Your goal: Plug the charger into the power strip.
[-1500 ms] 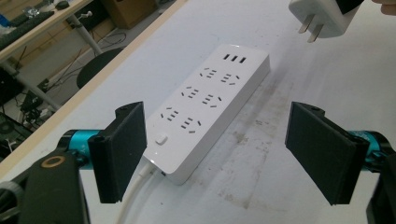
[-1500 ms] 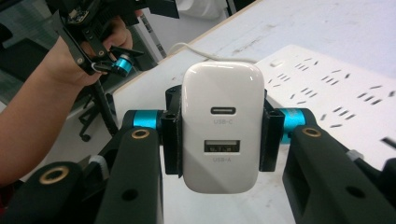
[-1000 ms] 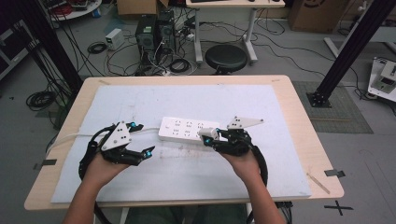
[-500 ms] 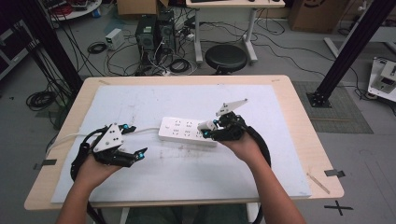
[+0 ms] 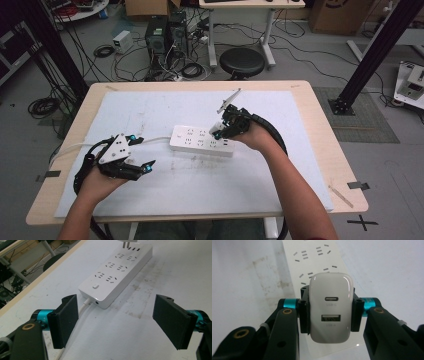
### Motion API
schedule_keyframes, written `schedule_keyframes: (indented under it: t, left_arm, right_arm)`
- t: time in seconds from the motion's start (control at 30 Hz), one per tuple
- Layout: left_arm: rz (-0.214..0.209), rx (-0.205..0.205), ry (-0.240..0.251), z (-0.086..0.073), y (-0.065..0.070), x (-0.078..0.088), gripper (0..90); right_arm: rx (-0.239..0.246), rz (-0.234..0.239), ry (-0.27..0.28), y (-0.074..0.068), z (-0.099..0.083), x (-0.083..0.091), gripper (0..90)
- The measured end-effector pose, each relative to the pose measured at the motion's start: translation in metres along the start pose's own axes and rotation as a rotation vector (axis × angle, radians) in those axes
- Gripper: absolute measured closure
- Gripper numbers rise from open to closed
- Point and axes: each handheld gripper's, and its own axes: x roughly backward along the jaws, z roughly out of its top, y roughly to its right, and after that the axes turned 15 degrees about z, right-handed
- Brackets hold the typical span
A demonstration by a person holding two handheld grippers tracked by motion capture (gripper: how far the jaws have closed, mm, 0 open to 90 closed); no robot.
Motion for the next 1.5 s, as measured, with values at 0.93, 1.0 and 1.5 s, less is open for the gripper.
schedule_keyframes:
  t: [0.93,1.0,1.5]
  left_arm:
    - [-0.012,0.008,-0.026,-0.012,-0.002,-0.002,20.7]
    - [-0.011,0.009,-0.027,-0.012,-0.002,-0.002,20.7]
    - [-0.007,0.010,-0.030,-0.013,-0.003,-0.001,20.7]
  right_arm:
    - [0.136,0.036,-0.298,0.025,0.038,-0.018,63.1]
    - [0.123,0.034,-0.309,0.025,0.037,-0.018,63.1]
    - [0.167,0.048,-0.388,0.028,0.044,-0.027,63.1]
